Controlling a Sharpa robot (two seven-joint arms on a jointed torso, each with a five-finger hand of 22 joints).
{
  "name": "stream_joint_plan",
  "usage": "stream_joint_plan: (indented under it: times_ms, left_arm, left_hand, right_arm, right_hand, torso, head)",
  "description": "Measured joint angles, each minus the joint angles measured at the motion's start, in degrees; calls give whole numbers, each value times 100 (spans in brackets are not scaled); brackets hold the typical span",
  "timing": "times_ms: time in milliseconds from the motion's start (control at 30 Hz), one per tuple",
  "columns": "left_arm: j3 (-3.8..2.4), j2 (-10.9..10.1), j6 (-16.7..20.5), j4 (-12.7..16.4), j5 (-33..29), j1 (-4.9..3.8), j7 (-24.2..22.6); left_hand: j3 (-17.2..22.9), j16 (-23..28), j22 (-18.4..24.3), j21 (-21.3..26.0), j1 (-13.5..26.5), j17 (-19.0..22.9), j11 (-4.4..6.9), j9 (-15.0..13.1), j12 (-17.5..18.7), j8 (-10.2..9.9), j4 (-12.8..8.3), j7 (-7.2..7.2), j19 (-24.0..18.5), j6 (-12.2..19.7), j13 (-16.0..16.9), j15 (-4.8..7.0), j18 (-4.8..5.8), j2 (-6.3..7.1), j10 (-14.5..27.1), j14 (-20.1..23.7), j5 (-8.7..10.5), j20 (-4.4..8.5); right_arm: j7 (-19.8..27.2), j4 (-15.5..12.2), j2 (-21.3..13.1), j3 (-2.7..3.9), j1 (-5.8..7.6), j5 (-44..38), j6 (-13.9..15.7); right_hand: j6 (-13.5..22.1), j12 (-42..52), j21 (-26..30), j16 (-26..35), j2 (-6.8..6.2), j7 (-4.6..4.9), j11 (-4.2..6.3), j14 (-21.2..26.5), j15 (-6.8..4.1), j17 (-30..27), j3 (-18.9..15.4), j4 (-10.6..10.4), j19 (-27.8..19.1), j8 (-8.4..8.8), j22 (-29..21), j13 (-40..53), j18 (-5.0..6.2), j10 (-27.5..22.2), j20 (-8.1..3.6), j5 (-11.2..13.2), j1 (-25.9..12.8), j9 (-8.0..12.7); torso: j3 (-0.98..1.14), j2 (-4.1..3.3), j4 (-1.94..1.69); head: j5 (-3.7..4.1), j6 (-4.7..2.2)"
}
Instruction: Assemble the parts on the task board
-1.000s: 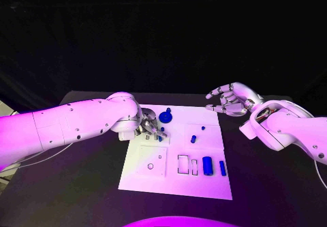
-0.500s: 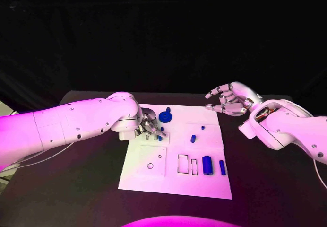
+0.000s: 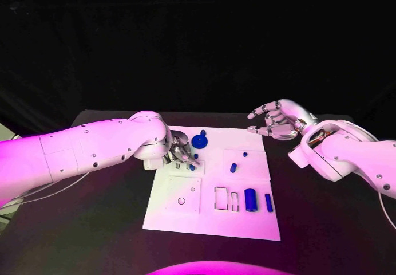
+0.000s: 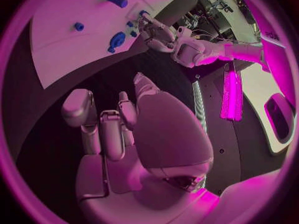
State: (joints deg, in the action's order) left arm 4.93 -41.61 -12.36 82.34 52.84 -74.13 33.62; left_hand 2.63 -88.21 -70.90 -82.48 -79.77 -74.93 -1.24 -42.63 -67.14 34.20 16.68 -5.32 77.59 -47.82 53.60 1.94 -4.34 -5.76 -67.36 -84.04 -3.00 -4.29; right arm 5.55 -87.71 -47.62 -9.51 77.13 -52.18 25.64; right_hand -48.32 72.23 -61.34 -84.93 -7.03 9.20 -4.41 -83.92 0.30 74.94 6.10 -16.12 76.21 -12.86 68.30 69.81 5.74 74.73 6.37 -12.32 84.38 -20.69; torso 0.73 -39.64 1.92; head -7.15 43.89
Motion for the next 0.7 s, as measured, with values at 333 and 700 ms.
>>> stream_joint_plan:
  times_ms: [333,700]
  left_arm:
    - [12,-19,13,1,-75,12,-45]
    - [-3,-86,208,31,-258,12,-129]
  left_hand:
    - [3195,0,-88,0,176,-2,42,-1,126,43,214,12,3,9,4,33,0,1354,-32,8,33,43]
    - [3991,-71,-261,-46,1273,-1,83,-922,85,340,-156,71,100,-35,175,64,0,1662,-271,-1,-637,96]
  right_arm:
    - [-2,0,0,0,0,-2,-3]
    - [-3,4,-2,0,0,-4,-4]
  right_hand:
    - [0,0,0,0,0,0,0,0,0,-1,0,0,0,-22,0,-1,0,0,0,0,0,-5]
    - [0,0,23,0,0,0,0,0,0,-1,0,0,0,-22,-5,-1,0,0,0,-24,0,-4]
  torso:
    - [-1,0,-1]
    - [-2,-1,-7]
  head:
    - [10,12]
    - [29,-8]
